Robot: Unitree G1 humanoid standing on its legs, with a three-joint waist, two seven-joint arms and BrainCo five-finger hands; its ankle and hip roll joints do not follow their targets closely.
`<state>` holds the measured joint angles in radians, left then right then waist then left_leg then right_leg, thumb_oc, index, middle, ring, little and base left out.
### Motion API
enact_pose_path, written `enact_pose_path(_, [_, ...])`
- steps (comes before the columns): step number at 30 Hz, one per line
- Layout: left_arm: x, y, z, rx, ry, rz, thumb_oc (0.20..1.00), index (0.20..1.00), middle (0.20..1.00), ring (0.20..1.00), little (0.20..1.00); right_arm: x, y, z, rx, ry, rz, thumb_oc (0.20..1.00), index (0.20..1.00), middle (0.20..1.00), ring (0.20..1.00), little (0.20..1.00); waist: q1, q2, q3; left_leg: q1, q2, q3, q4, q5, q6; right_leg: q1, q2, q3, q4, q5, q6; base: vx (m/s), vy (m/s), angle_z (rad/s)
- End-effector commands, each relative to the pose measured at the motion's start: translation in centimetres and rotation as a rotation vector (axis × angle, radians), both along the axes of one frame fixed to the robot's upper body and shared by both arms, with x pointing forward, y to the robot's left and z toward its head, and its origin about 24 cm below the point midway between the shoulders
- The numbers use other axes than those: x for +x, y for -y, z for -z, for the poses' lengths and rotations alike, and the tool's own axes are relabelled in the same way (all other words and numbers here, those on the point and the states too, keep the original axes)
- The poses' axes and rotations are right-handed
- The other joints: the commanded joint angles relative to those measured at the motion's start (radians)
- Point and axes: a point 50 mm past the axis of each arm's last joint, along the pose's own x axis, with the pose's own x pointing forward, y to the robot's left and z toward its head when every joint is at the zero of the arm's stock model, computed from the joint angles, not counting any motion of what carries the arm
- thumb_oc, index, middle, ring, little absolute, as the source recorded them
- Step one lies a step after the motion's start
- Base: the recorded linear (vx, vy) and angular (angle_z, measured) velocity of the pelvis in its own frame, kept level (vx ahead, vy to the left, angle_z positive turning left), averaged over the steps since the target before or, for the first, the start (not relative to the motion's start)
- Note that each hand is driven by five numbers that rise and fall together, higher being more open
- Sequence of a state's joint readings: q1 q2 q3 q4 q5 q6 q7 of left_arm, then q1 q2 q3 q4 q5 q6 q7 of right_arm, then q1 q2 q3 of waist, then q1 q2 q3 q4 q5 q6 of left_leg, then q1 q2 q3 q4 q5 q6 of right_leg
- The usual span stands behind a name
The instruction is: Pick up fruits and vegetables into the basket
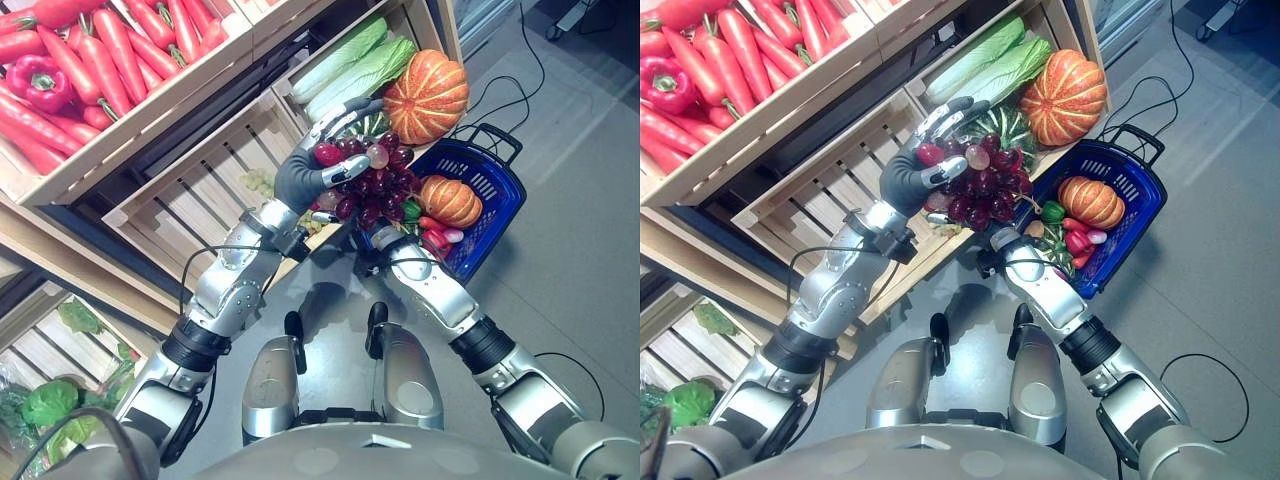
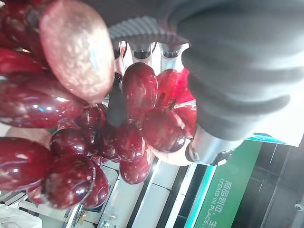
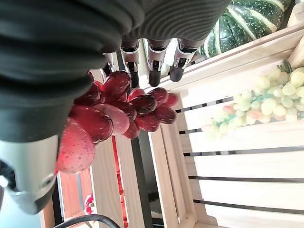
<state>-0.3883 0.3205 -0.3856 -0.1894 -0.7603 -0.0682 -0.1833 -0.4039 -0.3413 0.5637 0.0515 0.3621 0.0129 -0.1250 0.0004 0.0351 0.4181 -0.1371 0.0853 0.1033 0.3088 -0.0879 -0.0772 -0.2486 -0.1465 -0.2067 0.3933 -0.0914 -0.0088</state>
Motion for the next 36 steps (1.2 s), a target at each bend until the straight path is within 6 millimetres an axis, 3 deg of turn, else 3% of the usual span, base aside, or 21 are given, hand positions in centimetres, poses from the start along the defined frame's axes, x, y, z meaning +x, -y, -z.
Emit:
enact_pose_path(1, [-2.5,2.2,-1.9,-0.096,0.085,0.145,0.2,0.2,0.2,0.2,0.2,-1.7,-3.1,-6.5,0.246,0.267,-0.141,1.0,1.0,1.0,1.0,1.0,-0.006,-0.034,0.0,-0.001,-0.028,0.045,0.034,-0.055,0.072,0.097,-0.043,0.004,-0.062,-0.015,0.076,0.0,0.0,0.0])
enact_pose_path(7, [-2.4,1.8,-1.8,-0.124,0.069,0.116,0.2,0.2,0.2,0.2,0.2,-1.6,-1.8,-6.7,0.302,0.294,-0.025,1.0,1.0,1.0,1.0,1.0,-0.013,-0.034,0.0,0.003,-0.027,0.048,0.029,-0.054,0.073,0.097,-0.041,0.009,-0.065,-0.014,0.075,0.0,0.0,0.0])
enact_pose_path(11, [-2.4,1.5,-1.8,-0.144,0.063,0.111,0.2,0.2,0.2,0.2,0.2,-1.8,-1.5,-6.5,0.338,0.273,-0.053,1.0,1.0,1.0,1.0,1.0,-0.02,-0.032,0.001,0.003,-0.029,0.047,0.025,-0.052,0.074,0.095,-0.039,0.013,-0.067,-0.013,0.076,0.0,0.008,0.0])
enact_pose_path(12, [-2.5,1.5,-1.8,-0.152,0.057,0.117,0.2,0.2,0.2,0.2,0.2,-2.0,-1.6,-6.4,0.347,0.261,-0.082,0.799,0.799,0.799,0.799,0.799,-0.02,-0.032,0.001,0.005,-0.03,0.047,0.024,-0.052,0.074,0.096,-0.039,0.013,-0.068,-0.012,0.076,0.0,0.0,0.0])
enact_pose_path(13, [-2.5,1.5,-1.8,-0.162,0.048,0.126,0.2,0.2,0.2,0.2,0.2,-2.0,-1.7,-6.5,0.354,0.259,-0.094,0.2,0.2,0.2,0.2,0.2,-0.019,-0.031,0.001,0.007,-0.03,0.048,0.023,-0.051,0.075,0.098,-0.04,0.013,-0.069,-0.012,0.076,0.0,0.0,0.0])
enact_pose_path(24, [-2.7,2.8,-0.8,-0.253,-0.106,0.22,0.2,0.2,0.2,0.2,0.2,-1.9,-2.0,-6.7,0.389,0.314,-0.056,0.2,0.2,0.2,0.2,0.2,-0.014,-0.035,-0.002,0.009,-0.032,0.046,0.023,-0.055,0.08,0.104,-0.042,0.01,-0.077,-0.007,0.076,0.0,0.0,0.0])
enact_pose_path(36, [-2.9,3.5,-0.5,-0.277,-0.129,0.261,0.2,0.2,0.2,0.2,0.2,-1.6,-1.8,-7.3,0.406,0.341,-0.054,0.2,0.2,0.2,0.2,0.2,-0.012,-0.038,0.004,0.012,-0.031,0.044,0.015,-0.051,0.081,0.107,-0.04,0.009,-0.083,-0.003,0.074,0.0,0.0,0.0])
